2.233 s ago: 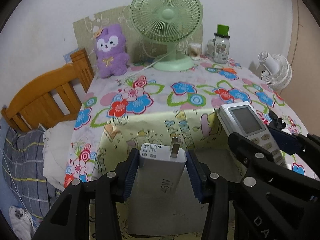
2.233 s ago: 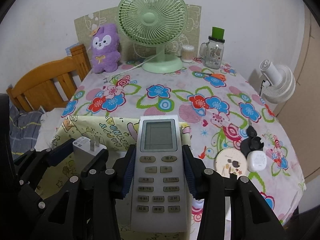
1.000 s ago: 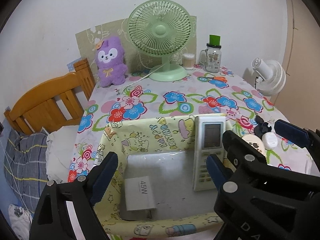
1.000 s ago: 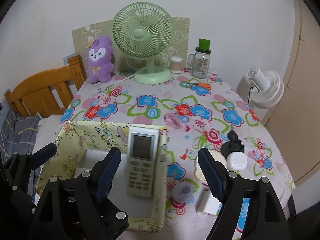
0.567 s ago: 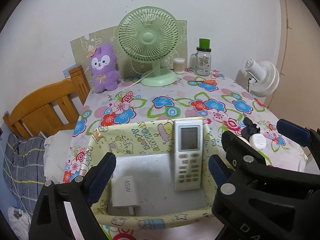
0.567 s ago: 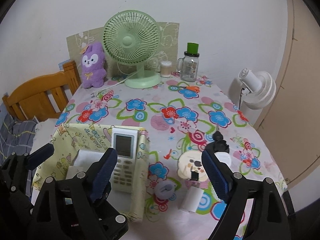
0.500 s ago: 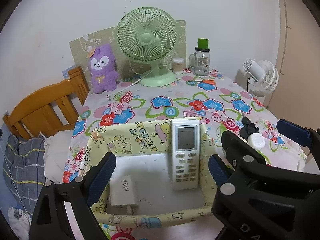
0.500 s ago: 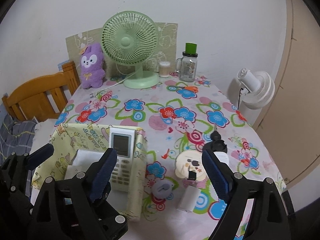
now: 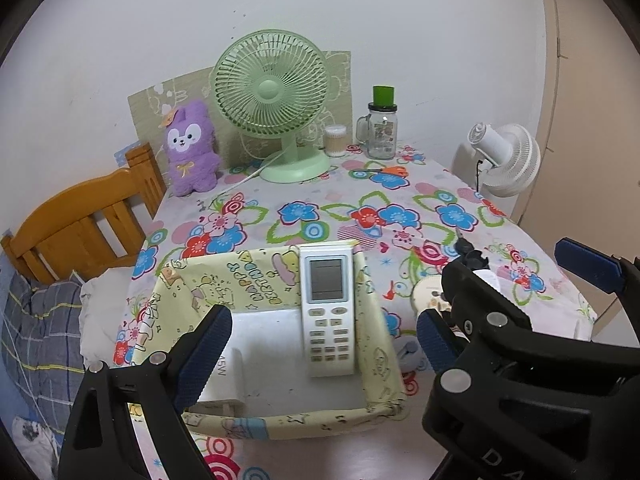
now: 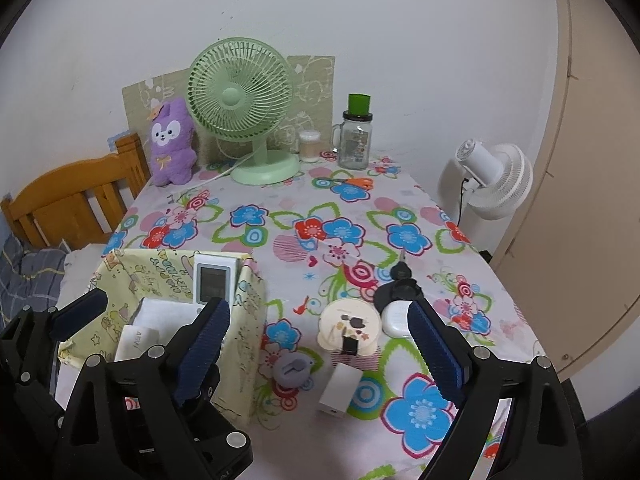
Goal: Organize rigid objects
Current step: 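Withdraw both tools from the box back over the remaining objects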
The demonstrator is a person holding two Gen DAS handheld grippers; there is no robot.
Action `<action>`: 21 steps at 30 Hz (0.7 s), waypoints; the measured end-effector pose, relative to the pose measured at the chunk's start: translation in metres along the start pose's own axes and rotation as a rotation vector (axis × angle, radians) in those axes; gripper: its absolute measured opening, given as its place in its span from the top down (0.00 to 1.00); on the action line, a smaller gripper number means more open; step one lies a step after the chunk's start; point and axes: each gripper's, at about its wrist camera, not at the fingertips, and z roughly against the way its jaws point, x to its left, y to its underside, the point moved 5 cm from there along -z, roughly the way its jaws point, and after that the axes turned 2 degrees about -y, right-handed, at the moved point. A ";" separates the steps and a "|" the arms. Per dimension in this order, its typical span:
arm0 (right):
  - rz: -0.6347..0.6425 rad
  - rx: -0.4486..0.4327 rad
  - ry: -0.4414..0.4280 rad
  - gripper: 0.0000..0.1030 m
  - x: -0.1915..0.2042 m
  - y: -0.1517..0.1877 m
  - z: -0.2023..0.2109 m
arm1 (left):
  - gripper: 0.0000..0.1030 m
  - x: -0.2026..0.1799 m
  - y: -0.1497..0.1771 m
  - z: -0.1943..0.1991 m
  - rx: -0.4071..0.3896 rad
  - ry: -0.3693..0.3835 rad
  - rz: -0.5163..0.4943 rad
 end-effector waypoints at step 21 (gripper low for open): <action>-0.032 -0.048 0.046 0.05 -0.049 0.006 0.029 | 0.08 -0.048 -0.003 0.021 -0.033 0.060 -0.033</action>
